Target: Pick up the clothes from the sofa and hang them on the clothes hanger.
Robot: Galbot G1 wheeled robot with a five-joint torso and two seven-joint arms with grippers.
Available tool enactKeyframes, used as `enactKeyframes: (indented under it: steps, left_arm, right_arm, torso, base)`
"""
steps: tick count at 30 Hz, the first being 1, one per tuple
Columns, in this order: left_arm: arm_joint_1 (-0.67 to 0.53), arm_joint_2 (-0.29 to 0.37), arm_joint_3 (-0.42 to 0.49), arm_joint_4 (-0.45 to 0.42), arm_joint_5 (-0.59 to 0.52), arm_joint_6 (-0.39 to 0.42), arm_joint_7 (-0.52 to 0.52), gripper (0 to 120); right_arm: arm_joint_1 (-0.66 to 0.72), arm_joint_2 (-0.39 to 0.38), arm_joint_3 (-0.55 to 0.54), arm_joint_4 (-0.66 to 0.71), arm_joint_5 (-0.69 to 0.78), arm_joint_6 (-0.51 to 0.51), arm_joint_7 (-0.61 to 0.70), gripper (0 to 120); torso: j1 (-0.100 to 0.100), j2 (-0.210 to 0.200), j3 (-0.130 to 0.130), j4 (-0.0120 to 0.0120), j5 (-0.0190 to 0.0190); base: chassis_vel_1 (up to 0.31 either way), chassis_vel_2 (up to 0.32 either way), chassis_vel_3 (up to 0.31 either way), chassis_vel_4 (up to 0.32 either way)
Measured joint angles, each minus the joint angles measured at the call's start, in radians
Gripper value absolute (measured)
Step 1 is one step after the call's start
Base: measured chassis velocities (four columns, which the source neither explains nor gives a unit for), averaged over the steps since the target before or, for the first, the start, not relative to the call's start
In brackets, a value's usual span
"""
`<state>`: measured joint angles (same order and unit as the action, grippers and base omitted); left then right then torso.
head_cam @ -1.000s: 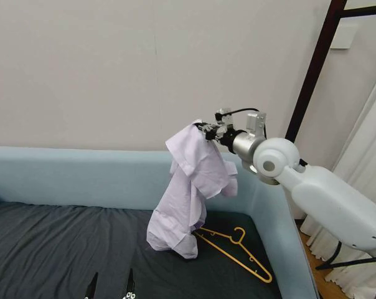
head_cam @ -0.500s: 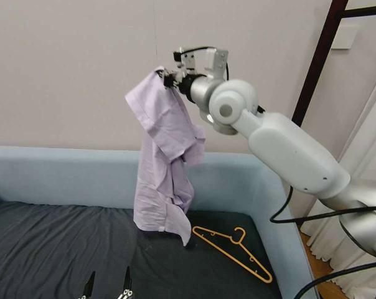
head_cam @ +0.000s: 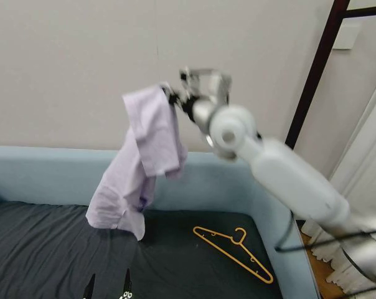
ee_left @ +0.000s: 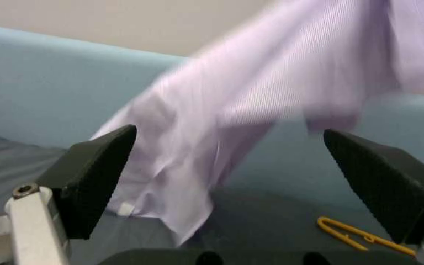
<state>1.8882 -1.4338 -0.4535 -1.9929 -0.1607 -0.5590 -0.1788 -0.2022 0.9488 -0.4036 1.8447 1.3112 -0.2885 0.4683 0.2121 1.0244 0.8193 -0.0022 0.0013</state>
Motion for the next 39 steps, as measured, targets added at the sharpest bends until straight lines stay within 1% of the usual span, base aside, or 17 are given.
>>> enactKeyframes:
  steps: [1,2,3,6,7,8,9,11,12,13,14,18,19,23,27,30,39]
  left_arm:
    - [-0.001,-0.001,0.002,0.001,0.001,0.003,0.0,100]
    - [-0.001,-0.001,0.002,0.001,0.001,0.003,0.0,100]
    - [-0.002,-0.004,0.004,0.003,0.005,0.007,0.0,100]
    - [0.001,-0.017,0.011,0.002,0.021,0.012,0.001,100]
    - [0.006,-0.026,0.014,-0.002,0.03,0.014,0.001,100]
    - [0.006,-0.026,0.014,-0.002,0.03,0.014,0.001,100]
    - [0.011,-0.031,0.015,-0.005,0.035,0.014,0.001,100]
    - [0.025,-0.04,0.014,-0.01,0.043,0.013,0.001,100]
    - [0.029,-0.042,0.013,-0.01,0.044,0.011,0.001,100]
    - [0.029,-0.042,0.013,-0.01,0.044,0.011,0.001,100]
    - [0.031,-0.044,0.01,-0.009,0.045,0.008,0.001,100]
    - [0.019,-0.045,0.01,-0.003,0.045,0.007,0.0,100]
    - [0.019,-0.045,0.01,-0.003,0.045,0.007,0.0,100]
    - [0.001,-0.039,0.022,0.001,0.045,0.015,0.0,100]
    - [0.0,-0.032,0.028,0.002,0.045,0.016,0.0,100]
    - [0.003,-0.027,0.028,0.002,0.045,0.016,0.0,100]
    - [0.003,-0.014,0.021,0.0,0.037,0.014,0.0,100]
  right_arm:
    - [-0.083,-0.031,0.013,0.01,-0.04,0.005,-0.015,0]
    - [-0.083,-0.031,0.013,0.01,-0.04,0.005,-0.015,0]
    - [-0.215,-0.06,0.043,0.008,-0.104,0.013,-0.037,0]
    - [-0.413,-0.059,0.087,-0.044,-0.207,0.03,-0.079,0]
    - [-0.5,-0.048,0.107,-0.084,-0.269,0.042,-0.102,0]
    - [-0.5,-0.048,0.107,-0.084,-0.269,0.042,-0.102,0]
    - [-0.545,-0.043,0.118,-0.1,-0.293,0.047,-0.109,0]
    - [-0.679,-0.042,0.164,-0.13,-0.345,0.047,-0.114,0]
    - [-0.724,-0.049,0.186,-0.13,-0.355,0.045,-0.11,0]
    - [-0.724,-0.049,0.186,-0.13,-0.355,0.045,-0.11,0]
    - [-0.782,-0.069,0.218,-0.119,-0.361,0.039,-0.101,0]
    - [-0.946,-0.134,0.322,-0.021,-0.374,0.004,-0.082,0]
    - [-0.946,-0.134,0.322,-0.021,-0.374,0.004,-0.082,0]
    - [-1.123,-0.186,0.381,0.09,-0.435,-0.05,-0.099,0]
    - [-1.209,-0.198,0.403,0.103,-0.518,-0.069,-0.124,0]
    - [-1.218,-0.189,0.41,0.074,-0.556,-0.069,-0.129,0]
    - [-1.215,-0.185,0.46,0.043,-0.548,-0.107,-0.081,0]
  torso:
    - [0.0,0.0,0.0,-0.0002,-0.0001]
    - [0.0,0.0,0.0,-0.0002,-0.0001]
    - [0.0,0.0,0.0,-0.0003,-0.0005]
    - [0.0,0.0,0.0,0.0,-0.0008]
    - [0.0,0.0,0.0,0.0008,-0.0015]
    - [0.0,0.0,0.0,0.0008,-0.0015]
    - [0.0,0.0,0.0,0.0016,-0.0011]
    - [0.0,0.0,0.0,0.0009,-0.0006]
    - [0.0,0.0,0.0,0.0007,-0.001]
    - [0.0,0.0,0.0,0.0007,-0.001]
    - [0.0,0.0,0.0,0.0002,-0.0012]
    - [0.0,0.0,0.0,0.0007,-0.0015]
    - [0.0,0.0,0.0,0.0007,-0.0015]
    - [0.0,0.0,0.0,0.0004,-0.0014]
    - [0.0,0.0,0.0,0.0004,-0.0014]
    - [0.0,0.0,0.0,0.0006,-0.0012]
    - [0.0,0.0,0.0,0.0007,-0.0013]
  base:
    - [0.0,0.0,0.0,0.0]
    - [0.0,0.0,0.0,0.0]
    - [0.0,0.0,0.0,0.0]
    - [0.0,0.0,0.0,0.0]
    - [0.0,0.0,0.0,0.0]
    - [0.0,0.0,0.0,0.0]
    - [0.0,0.0,0.0,0.0]
    - [0.0,0.0,0.0,0.0]
    - [0.0,0.0,0.0,0.0]
    - [0.0,0.0,0.0,0.0]
    - [0.0,0.0,0.0,0.0]
    - [0.0,0.0,0.0,0.0]
    - [0.0,0.0,0.0,0.0]
    - [0.0,0.0,0.0,0.0]
    - [0.0,0.0,0.0,0.0]
    - [0.0,0.0,0.0,0.0]
    - [0.0,0.0,0.0,0.0]
